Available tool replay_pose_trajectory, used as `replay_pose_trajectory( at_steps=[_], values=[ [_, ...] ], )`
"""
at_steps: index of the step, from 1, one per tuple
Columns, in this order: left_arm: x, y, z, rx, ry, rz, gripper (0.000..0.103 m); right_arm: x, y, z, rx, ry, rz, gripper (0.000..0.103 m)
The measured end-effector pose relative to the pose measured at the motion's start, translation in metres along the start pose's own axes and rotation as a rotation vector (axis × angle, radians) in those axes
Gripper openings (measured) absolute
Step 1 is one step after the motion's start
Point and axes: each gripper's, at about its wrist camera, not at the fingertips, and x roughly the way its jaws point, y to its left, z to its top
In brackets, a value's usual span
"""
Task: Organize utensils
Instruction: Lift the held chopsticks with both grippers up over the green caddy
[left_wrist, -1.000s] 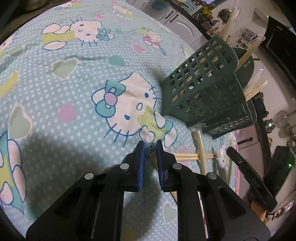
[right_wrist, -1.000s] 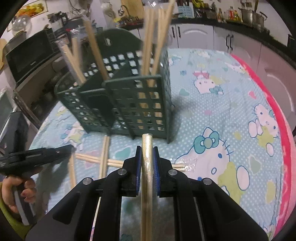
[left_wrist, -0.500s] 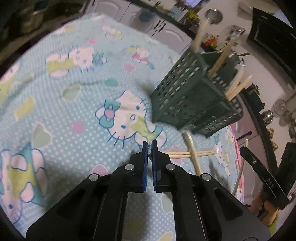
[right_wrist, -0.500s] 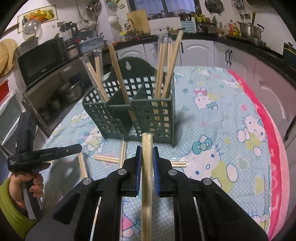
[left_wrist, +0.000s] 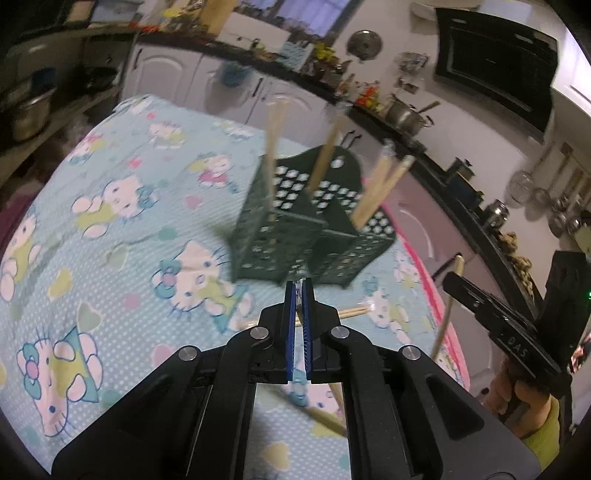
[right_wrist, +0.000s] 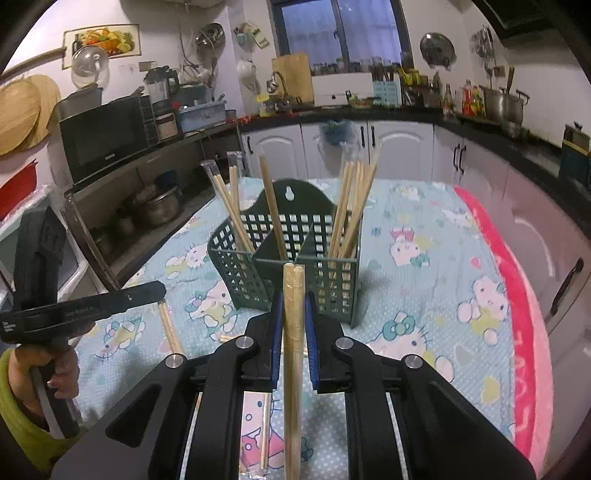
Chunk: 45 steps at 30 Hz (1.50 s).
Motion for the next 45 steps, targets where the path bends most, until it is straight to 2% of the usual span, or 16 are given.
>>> replay_pose_trajectory(
  at_steps=[13,27,45],
  values=[
    [-0.012,-0.054,0.012,0.117,-0.031,-0.061,0.001,-0.030,0.003,0.011,-0.015,-0.078,-0.021,0.011],
    [-0.022,-0.095,0.036,0.190,-0.071,-0.118,0.001,-0.056,-0.002,0.023,0.001,-0.166,-0.027,0.010],
    [-0.032,-0.111,0.072,0.231,-0.144,-0.138,0.001,-0.072,0.000,0.045,0.002,-0.240,-0.021,0.010]
  ],
)
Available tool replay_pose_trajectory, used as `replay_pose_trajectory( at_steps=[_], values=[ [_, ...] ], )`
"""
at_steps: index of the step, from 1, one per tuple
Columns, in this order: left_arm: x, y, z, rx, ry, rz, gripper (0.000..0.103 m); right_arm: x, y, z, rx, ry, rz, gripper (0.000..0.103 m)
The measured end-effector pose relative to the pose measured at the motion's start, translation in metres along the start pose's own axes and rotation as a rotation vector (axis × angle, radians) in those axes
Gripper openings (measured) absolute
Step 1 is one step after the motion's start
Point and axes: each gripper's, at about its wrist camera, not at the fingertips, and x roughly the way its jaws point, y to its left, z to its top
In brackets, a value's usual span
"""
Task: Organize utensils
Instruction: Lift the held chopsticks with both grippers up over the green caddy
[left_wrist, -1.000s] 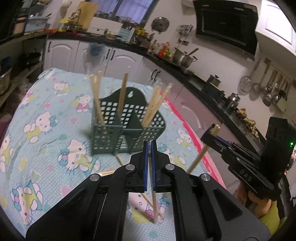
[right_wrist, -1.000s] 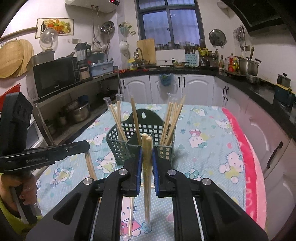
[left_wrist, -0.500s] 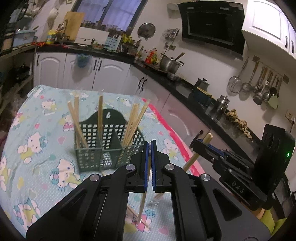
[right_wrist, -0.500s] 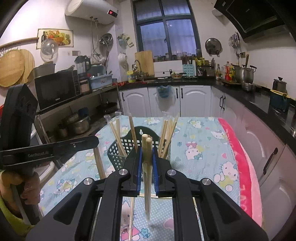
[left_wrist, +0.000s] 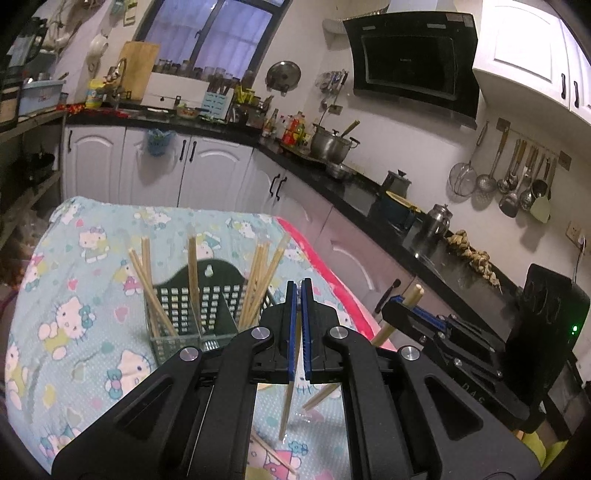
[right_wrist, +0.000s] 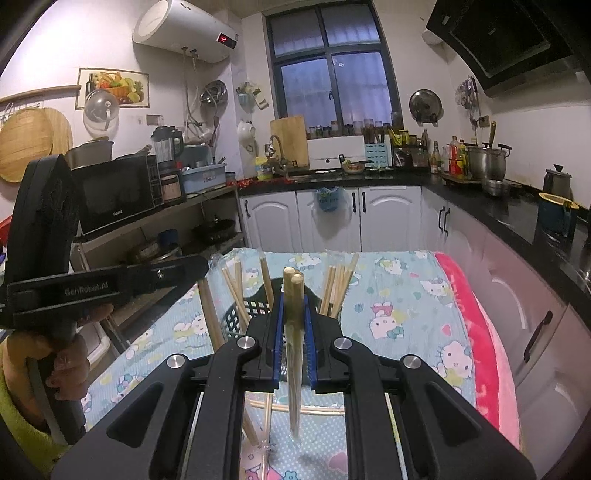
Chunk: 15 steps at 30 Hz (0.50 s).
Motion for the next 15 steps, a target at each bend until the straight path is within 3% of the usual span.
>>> replay_pose_trajectory(
  at_steps=[15],
  values=[
    [-0.029,0.010,0.069,0.060,-0.172,0.090,0.001,0.029,0.019,0.058,-0.036,-0.078,0.059,0.010]
  ],
)
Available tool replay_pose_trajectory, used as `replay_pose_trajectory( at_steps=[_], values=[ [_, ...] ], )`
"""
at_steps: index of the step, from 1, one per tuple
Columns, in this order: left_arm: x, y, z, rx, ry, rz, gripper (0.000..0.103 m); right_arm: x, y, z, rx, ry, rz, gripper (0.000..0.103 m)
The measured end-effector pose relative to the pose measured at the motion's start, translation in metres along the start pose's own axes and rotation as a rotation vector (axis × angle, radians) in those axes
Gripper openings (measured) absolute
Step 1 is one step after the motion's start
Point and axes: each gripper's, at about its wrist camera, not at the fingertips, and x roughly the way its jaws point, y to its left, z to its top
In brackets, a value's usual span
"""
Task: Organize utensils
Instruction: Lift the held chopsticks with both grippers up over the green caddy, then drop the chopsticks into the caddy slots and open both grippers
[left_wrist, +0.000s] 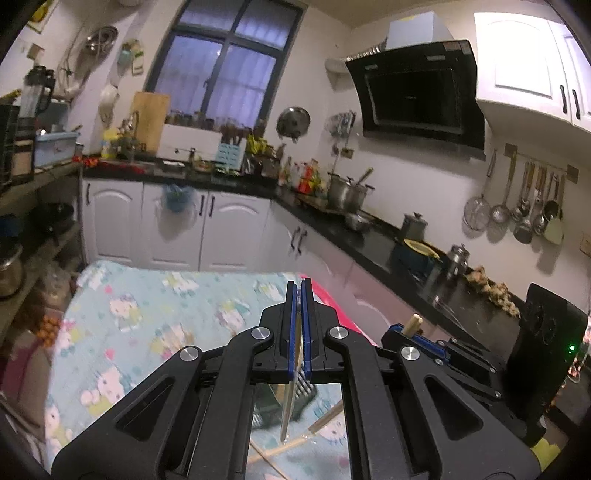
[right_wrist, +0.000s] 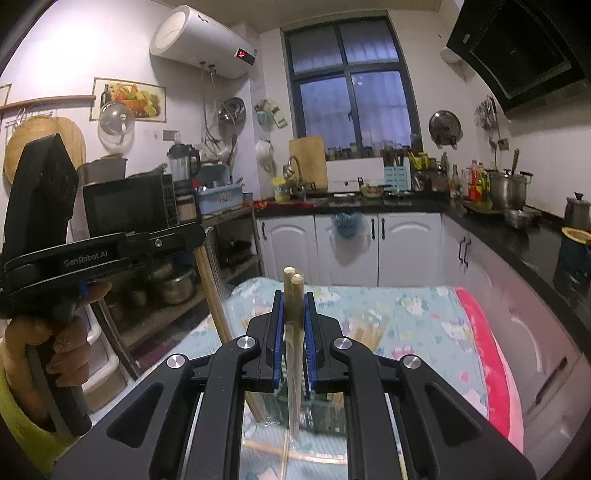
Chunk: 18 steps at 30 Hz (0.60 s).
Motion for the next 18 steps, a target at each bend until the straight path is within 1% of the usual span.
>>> replay_pose_trajectory(
  at_steps=[6,11,15,18],
  values=[
    [0.003,0.018,0.019,-0.007,-0.041,0.051,0.001,0.015,0.003,0.024,-0.015,-0.032,-0.004,0.010],
    [0.007,0.032,0.028,-0.019,-0.068,0.085,0.001,0.025,0.000,0.037,-0.032,-0.058,-0.031,0.010],
    [0.015,0.039,0.028,-0.009,-0.080,0.121,0.001,0.035,-0.002,0.040,-0.051,-0.062,-0.056,0.010],
    [0.024,0.043,0.021,-0.009,-0.072,0.133,0.001,0.043,-0.006,0.036,-0.058,-0.057,-0.074,0.010]
  ],
)
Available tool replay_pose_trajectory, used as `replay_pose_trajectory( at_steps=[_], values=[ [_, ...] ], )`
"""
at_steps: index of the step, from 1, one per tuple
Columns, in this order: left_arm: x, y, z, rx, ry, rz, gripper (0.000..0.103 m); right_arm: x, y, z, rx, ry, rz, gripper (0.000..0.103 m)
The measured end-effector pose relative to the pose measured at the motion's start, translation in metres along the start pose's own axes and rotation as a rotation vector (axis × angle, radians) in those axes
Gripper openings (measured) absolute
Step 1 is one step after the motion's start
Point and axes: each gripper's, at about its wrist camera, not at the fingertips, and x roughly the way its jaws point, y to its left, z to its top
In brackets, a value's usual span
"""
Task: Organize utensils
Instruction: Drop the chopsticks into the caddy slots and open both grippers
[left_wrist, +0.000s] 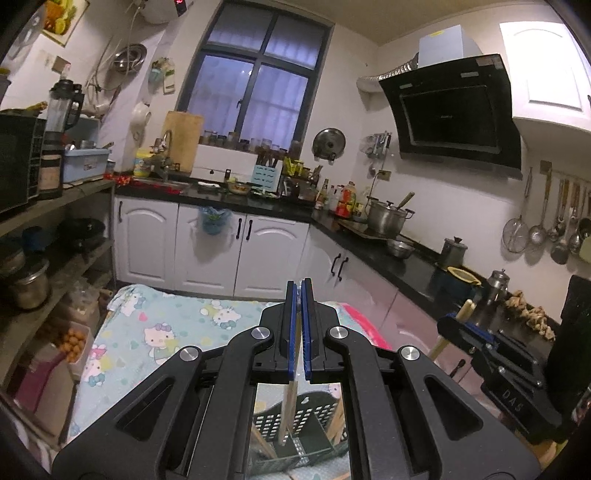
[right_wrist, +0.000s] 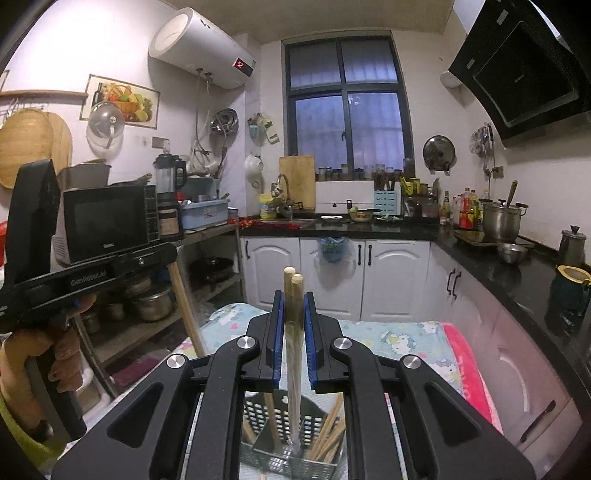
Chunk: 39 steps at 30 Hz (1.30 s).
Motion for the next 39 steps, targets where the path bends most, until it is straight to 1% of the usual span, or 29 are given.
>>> replay_pose_trajectory(
  at_steps=[8,14,17,18,19,20,21,22,24,25,28,30,32,33,34,38,39],
  values=[
    [0.017,0.001,-0.027,0.022,0.020,0.013,0.001,0.022,-0.008,-0.022,0.003,0.033,-0.029,0.010],
    [0.025,0.001,-0.042,0.032,0.027,0.010,0.001,0.036,-0.018,-0.038,0.044,0.050,-0.029,0.010],
    [0.029,0.004,-0.050,0.022,0.043,0.006,0.001,0.042,-0.022,-0.047,0.066,0.080,-0.033,0.014],
    [0.030,0.006,-0.053,0.016,0.049,0.010,0.004,0.045,-0.024,-0.050,0.074,0.099,-0.044,0.019],
    [0.030,0.007,-0.055,0.010,0.054,0.011,0.009,0.045,-0.026,-0.053,0.079,0.108,-0.053,0.022],
    [0.030,0.010,-0.058,0.001,0.064,0.015,0.019,0.044,-0.028,-0.056,0.087,0.112,-0.053,0.024],
    [0.029,0.013,-0.060,-0.009,0.068,0.016,0.024,0.043,-0.031,-0.058,0.098,0.114,-0.051,0.029],
    [0.028,0.015,-0.061,-0.018,0.072,0.013,0.030,0.041,-0.033,-0.060,0.108,0.114,-0.052,0.032],
    [0.025,0.018,-0.063,-0.031,0.073,0.011,0.032,0.037,-0.039,-0.066,0.132,0.121,-0.058,0.032],
    [0.022,0.019,-0.064,-0.037,0.071,0.013,0.035,0.034,-0.042,-0.068,0.142,0.128,-0.060,0.032],
    [0.007,0.023,-0.066,-0.052,0.057,0.012,0.049,0.025,-0.049,-0.077,0.147,0.142,-0.075,0.039],
    [-0.002,0.025,-0.066,-0.063,0.047,0.007,0.056,0.018,-0.053,-0.084,0.153,0.159,-0.082,0.039],
    [-0.009,0.026,-0.068,-0.074,0.045,0.003,0.065,0.011,-0.056,-0.089,0.155,0.173,-0.088,0.039],
    [-0.014,0.027,-0.069,-0.080,0.042,0.002,0.067,0.007,-0.057,-0.093,0.155,0.182,-0.090,0.039],
    [-0.017,0.028,-0.071,-0.083,0.043,0.001,0.073,0.005,-0.057,-0.096,0.154,0.190,-0.089,0.040],
    [-0.028,0.030,-0.081,-0.092,0.056,0.000,0.081,-0.006,-0.057,-0.107,0.152,0.216,-0.089,0.041],
    [-0.031,0.030,-0.084,-0.097,0.063,0.001,0.081,-0.009,-0.056,-0.109,0.151,0.225,-0.089,0.041]
  ],
)
